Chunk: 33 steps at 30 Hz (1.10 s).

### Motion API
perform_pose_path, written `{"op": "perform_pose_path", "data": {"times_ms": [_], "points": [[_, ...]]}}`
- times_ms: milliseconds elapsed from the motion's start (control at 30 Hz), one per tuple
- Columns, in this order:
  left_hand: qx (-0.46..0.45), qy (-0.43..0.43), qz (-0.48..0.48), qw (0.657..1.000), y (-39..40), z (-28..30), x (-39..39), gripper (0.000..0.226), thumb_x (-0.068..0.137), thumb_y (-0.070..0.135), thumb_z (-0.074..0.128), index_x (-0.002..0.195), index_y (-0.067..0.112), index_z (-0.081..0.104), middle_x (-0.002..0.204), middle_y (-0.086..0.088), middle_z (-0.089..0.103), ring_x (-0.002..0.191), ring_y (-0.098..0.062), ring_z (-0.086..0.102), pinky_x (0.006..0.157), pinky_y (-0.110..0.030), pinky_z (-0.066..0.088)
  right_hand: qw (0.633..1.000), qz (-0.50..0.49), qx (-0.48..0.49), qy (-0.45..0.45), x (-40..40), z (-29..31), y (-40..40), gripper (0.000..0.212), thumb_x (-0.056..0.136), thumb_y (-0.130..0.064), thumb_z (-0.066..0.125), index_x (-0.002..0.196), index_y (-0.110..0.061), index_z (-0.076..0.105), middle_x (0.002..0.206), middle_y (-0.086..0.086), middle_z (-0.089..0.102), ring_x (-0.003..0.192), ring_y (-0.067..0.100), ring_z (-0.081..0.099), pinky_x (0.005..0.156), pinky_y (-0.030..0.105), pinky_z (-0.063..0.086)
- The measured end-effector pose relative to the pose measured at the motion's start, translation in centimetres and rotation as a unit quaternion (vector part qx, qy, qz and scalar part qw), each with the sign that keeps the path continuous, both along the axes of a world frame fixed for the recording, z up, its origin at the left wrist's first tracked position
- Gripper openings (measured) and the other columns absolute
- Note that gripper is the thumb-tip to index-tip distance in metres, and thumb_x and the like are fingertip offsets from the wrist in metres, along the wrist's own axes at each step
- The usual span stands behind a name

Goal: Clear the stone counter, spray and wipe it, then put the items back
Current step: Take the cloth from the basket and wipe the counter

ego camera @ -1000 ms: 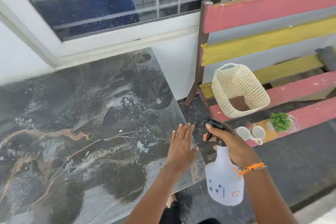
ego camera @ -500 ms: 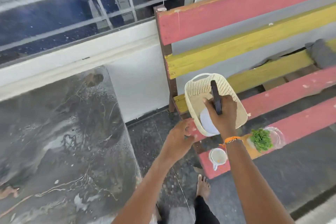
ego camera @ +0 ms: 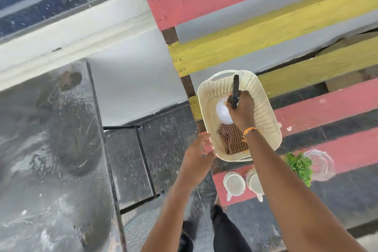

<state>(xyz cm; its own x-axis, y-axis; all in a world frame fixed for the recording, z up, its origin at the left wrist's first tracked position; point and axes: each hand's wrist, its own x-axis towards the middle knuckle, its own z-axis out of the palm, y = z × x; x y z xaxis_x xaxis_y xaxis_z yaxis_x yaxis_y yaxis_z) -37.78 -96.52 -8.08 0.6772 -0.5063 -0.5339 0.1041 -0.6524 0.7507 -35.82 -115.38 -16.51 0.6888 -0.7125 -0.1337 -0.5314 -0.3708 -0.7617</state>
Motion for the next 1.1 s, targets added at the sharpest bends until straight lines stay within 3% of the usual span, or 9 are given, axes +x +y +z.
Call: {"op": "perform_pose_path", "data": {"times_ms": [100,233,400,500,667,800,933,1000,1100], "points": [[0.018,0.002,-0.001,1.0,-0.1,-1.0,-0.4,0.042,0.09,0.015,0.053,0.13,0.027,0.046,0.102,0.012,0.056,0.096,-0.007,0.06,0.087,-0.023,0.048,1.0,0.016,0.01,0.004,0.1,-1.2,0.3,0.01,0.079,0.004,0.059,0.086,-0.002,0.064,0.093,0.019,0.059,0.082,0.029,0.056,0.071,0.02,0.036],[0.041,0.005,-0.007,0.999,0.0,-2.2,-0.9,0.039,0.09,0.021,0.055,0.128,0.026,0.048,0.109,0.011,0.058,0.097,-0.003,0.059,0.088,-0.023,0.049,0.999,0.016,0.038,0.006,-0.1,-1.6,0.3,0.024,0.079,0.014,0.051,0.094,0.0,0.063,0.102,0.018,0.059,0.09,0.024,0.054,0.07,0.01,0.032],[0.057,0.043,-0.025,0.997,0.5,-2.7,-2.3,0.027,0.091,0.022,0.051,0.118,0.023,0.055,0.106,0.012,0.061,0.098,-0.004,0.058,0.077,-0.012,0.043,0.997,-0.005,0.082,0.006,-2.3,-0.3,0.8,0.043,0.087,0.009,0.045,0.127,-0.003,0.054,0.126,0.013,0.059,0.118,0.023,0.054,0.095,0.017,0.041],[0.065,0.09,-0.038,0.993,0.5,-3.1,-3.4,0.02,0.091,0.02,0.05,0.111,0.022,0.057,0.098,0.015,0.06,0.096,-0.005,0.059,0.07,-0.012,0.041,0.993,-0.059,0.096,-0.027,-5.4,1.4,1.6,0.032,0.09,0.001,0.047,0.119,-0.003,0.06,0.116,0.011,0.065,0.105,0.017,0.062,0.092,0.017,0.045],[0.093,0.193,-0.053,0.975,0.4,-4.9,-5.6,0.011,0.091,0.017,0.051,0.091,0.027,0.058,0.101,0.008,0.062,0.095,-0.01,0.061,0.084,-0.025,0.047,0.984,-0.116,0.124,-0.053,-12.4,2.3,3.7,0.019,0.089,-0.004,0.051,0.094,-0.011,0.068,0.083,-0.004,0.068,0.065,0.001,0.064,0.064,0.011,0.049],[0.112,0.242,-0.056,0.962,0.5,-5.6,-7.8,0.018,0.093,0.012,0.047,0.109,0.015,0.056,0.108,-0.005,0.061,0.08,-0.005,0.059,0.063,-0.011,0.042,0.983,-0.16,0.094,-0.001,-18.8,0.4,5.7,0.018,0.087,-0.009,0.05,0.09,-0.008,0.067,0.076,-0.002,0.064,0.068,0.013,0.056,0.058,0.007,0.037],[0.13,0.245,-0.069,0.958,0.6,-6.2,-9.5,0.029,0.094,0.007,0.046,0.122,0.002,0.053,0.105,-0.008,0.058,0.087,-0.012,0.055,0.05,0.0,0.042,0.965,-0.229,0.118,0.057,-23.3,-1.6,7.3,0.017,0.087,-0.005,0.047,0.087,-0.005,0.063,0.073,0.004,0.06,0.068,0.022,0.053,0.053,0.02,0.034],[0.128,0.25,-0.061,0.958,0.6,-6.4,-10.2,0.03,0.094,0.007,0.046,0.122,0.002,0.053,0.106,-0.008,0.057,0.09,-0.013,0.055,0.05,-0.001,0.043,0.961,-0.238,0.129,0.057,-24.0,-1.5,7.8,0.016,0.088,-0.003,0.048,0.086,-0.005,0.064,0.069,0.006,0.059,0.065,0.024,0.053,0.054,0.028,0.034],[0.109,0.246,-0.044,0.962,0.3,-6.3,-10.5,0.028,0.094,0.011,0.046,0.121,0.006,0.054,0.11,-0.007,0.058,0.089,-0.011,0.058,0.064,-0.011,0.047,0.969,-0.214,0.119,0.018,-22.6,0.3,7.9,0.013,0.087,-0.004,0.051,0.082,-0.004,0.063,0.066,-0.001,0.058,0.06,0.005,0.053,0.053,0.01,0.035]]}}
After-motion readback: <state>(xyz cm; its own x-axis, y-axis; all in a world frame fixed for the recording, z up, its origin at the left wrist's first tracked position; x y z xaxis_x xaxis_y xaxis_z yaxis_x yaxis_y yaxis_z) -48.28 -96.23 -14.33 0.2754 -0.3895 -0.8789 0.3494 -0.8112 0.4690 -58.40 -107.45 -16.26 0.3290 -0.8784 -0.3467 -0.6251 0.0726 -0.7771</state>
